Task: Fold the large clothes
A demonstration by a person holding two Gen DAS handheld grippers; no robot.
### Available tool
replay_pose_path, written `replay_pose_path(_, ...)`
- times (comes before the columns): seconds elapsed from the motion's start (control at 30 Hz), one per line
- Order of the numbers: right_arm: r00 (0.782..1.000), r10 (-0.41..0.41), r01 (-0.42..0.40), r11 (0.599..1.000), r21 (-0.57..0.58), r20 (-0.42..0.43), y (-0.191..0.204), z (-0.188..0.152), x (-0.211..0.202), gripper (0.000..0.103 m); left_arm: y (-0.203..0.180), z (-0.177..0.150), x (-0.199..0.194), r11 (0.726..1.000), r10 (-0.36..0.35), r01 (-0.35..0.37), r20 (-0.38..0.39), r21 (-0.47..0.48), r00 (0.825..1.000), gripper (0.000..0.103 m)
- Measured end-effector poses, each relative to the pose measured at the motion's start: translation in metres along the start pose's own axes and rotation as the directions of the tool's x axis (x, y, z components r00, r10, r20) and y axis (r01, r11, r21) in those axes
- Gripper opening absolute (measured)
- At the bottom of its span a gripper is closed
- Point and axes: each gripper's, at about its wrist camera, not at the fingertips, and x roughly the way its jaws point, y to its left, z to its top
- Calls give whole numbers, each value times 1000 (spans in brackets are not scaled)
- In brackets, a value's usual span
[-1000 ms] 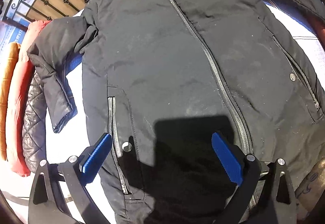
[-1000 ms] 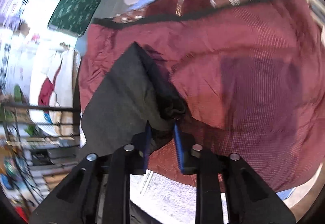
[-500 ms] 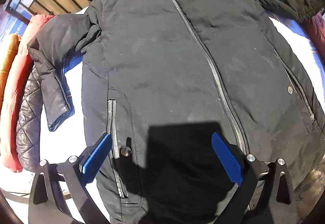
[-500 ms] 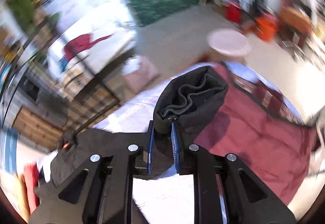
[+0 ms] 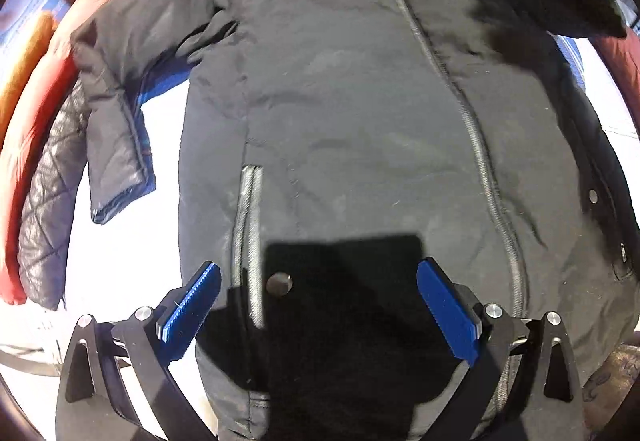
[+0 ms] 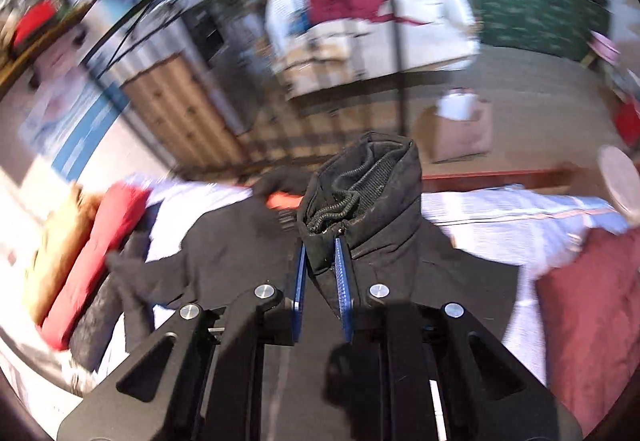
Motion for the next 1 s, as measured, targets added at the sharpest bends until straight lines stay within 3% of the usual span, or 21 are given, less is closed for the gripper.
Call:
replay_pose_path(0.2, 988, 64, -83, 987, -136, -140, 95, -20, 80, 15, 24, -14, 4, 996, 18, -20, -20, -88, 1000, 97)
replay_pose_path(0.37, 968, 24, -86, 967, -239, -251, 156, -61, 148, 15, 43, -26, 7, 987, 31, -38, -46, -156, 998, 97)
replay_pose_path(0.47, 965, -4, -78, 950, -302, -262, 168, -80, 168, 16, 52, -33, 10, 981, 33, -45, -62, -188, 997, 97)
replay_pose_path(0.53, 964, -14, -91, 921, -378, -266, 178, -91, 175, 20, 57, -35, 13, 979, 31, -45, -72, -201, 997, 97)
replay_pose_path(0.6, 957, -44, -91, 892, -443, -286, 184, -98, 177, 35, 60, -34, 16, 976, 25, -41, -78, -212, 997, 97)
replay_pose_path(0.63, 957, -57, -84, 885, -458, -286, 184, -100, 176, 61, 61, -32, 17, 976, 24, -40, -77, -214, 997, 97)
replay_pose_path(0.67, 962, -72, -62, 881, -469, -263, 181, -101, 169, 80, 62, -31, 17, 976, 23, -39, -75, -214, 997, 97)
replay_pose_path(0.77, 973, -49, -57, 897, -438, -226, 154, -101, 148, 80, 62, -24, 17, 978, 26, -39, -66, -207, 997, 97)
replay_pose_path(0.87, 974, -95, 13, 930, -368, -205, 110, -97, 138, 80, 61, -14, 18, 981, 25, -36, -58, -193, 998, 97)
replay_pose_path(1.0, 944, -229, 168, 953, -252, -238, 31, -95, 143, 80, 58, 5, 14, 989, 25, -27, -17, -148, 1000, 97)
